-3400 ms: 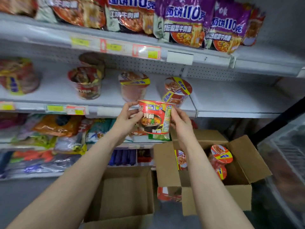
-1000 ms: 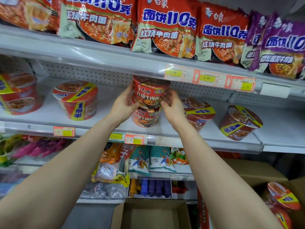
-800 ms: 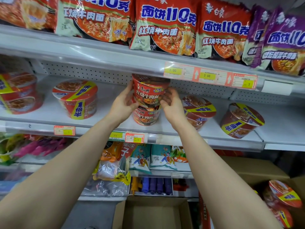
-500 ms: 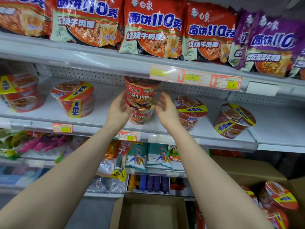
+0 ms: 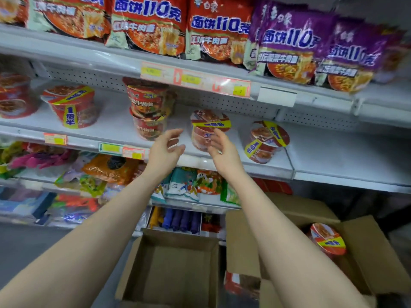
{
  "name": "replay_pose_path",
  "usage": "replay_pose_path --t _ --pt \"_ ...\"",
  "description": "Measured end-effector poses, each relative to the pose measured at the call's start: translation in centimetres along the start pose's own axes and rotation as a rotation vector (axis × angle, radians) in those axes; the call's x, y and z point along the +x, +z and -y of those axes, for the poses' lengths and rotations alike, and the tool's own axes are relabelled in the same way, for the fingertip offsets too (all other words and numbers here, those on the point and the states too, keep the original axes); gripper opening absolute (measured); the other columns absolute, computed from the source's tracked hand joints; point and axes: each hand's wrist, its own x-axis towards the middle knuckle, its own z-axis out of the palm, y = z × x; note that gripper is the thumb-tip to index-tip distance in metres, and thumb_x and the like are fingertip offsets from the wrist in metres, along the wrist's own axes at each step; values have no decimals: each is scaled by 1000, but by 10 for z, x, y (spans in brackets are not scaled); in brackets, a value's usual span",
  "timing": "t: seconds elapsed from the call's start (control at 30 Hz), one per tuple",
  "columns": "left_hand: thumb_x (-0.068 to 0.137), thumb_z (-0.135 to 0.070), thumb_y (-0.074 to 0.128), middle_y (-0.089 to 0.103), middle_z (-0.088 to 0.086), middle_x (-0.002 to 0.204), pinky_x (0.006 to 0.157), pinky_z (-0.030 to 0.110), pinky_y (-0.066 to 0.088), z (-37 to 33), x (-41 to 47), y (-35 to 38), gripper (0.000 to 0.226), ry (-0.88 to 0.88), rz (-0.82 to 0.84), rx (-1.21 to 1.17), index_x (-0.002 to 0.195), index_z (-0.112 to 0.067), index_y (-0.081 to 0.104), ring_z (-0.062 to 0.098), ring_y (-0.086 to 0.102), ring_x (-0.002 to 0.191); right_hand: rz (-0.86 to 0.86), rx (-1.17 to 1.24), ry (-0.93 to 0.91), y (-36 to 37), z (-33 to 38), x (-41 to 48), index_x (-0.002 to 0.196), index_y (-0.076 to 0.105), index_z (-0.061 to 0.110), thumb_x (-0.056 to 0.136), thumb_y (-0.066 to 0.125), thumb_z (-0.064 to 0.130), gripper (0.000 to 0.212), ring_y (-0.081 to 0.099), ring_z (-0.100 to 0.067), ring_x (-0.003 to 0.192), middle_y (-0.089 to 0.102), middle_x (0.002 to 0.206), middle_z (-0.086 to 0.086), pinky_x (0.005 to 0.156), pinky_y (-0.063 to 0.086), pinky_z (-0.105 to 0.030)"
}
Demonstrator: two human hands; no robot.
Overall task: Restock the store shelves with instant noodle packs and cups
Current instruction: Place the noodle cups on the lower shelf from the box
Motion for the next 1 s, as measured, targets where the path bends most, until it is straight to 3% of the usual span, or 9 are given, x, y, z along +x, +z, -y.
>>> replay_pose_path --t 0.2,0.37,0.5,0.63,0.7,0.77,0.87,0.93,1.0 --pt "91 -2 62 61 -1 127 84 5 44 -21 -27 52 35 41 172 -66 123 -16 59 13 57 114 -94 -4 68 -48 -30 -38 150 36 17 99 54 8 55 49 -15 131 50 143 -4 109 41 -31" --pt "91 -4 64 61 -2 127 95 23 50 -21 -44 89 39 71 370 -68 127 -17 58 11 58 113 -188 14 132 -70 -48 -76 149 38 16 98 55 5 55 51 -15 128 52 141 -7 110 41 -32" --pt "90 -2 65 61 5 127 97 21 49 -16 -61 123 40 92 519 -50 128 -14 58 15 59 115 -285 -2 184 -91 -72 -105 148 42 14 95 56 1 56 52 -14 126 53 140 -7 111 40 -34" --pt "89 -8 68 61 6 126 104 33 48 -11 -79 163 40 80 645 -21 125 -25 58 16 58 117 -377 6 272 -125 -103 -142 147 42 15 96 52 -4 56 51 -13 129 53 141 -3 109 41 -28" --pt "90 -8 67 59 2 128 99 18 46 -12 -84 186 40 75 686 -2 126 -24 58 14 56 117 -418 1 307 -147 -122 -154 147 42 18 96 50 -4 56 51 -11 129 53 142 0 109 41 -26" --pt "90 -7 66 58 1 130 86 -1 39 -12 -89 212 42 88 714 33 129 -18 57 11 54 115 -456 0 334 -171 -139 -160 148 42 17 97 50 -5 56 51 -10 129 52 142 0 108 41 -25" --pt "91 -9 66 54 -1 133 77 -7 35 -8 -96 255 45 85 759 76 134 -17 54 7 52 113 -477 24 386 -205 -173 -162 148 41 18 97 49 -6 57 50 -12 130 52 142 0 104 42 -21" --pt "90 -7 67 54 2 135 85 -3 39 -5 -99 286 44 55 779 78 131 -20 56 9 53 116 -478 44 424 -228 -195 -162 147 42 20 96 51 -7 59 49 -12 131 52 140 2 95 45 -14" --pt "88 -7 69 56 5 134 102 20 46 -4 -102 314 46 28 803 65 124 -33 56 13 55 120 -470 51 458 -247 -214 -164 148 40 20 96 53 -6 59 47 -7 129 51 136 6 85 45 -6"
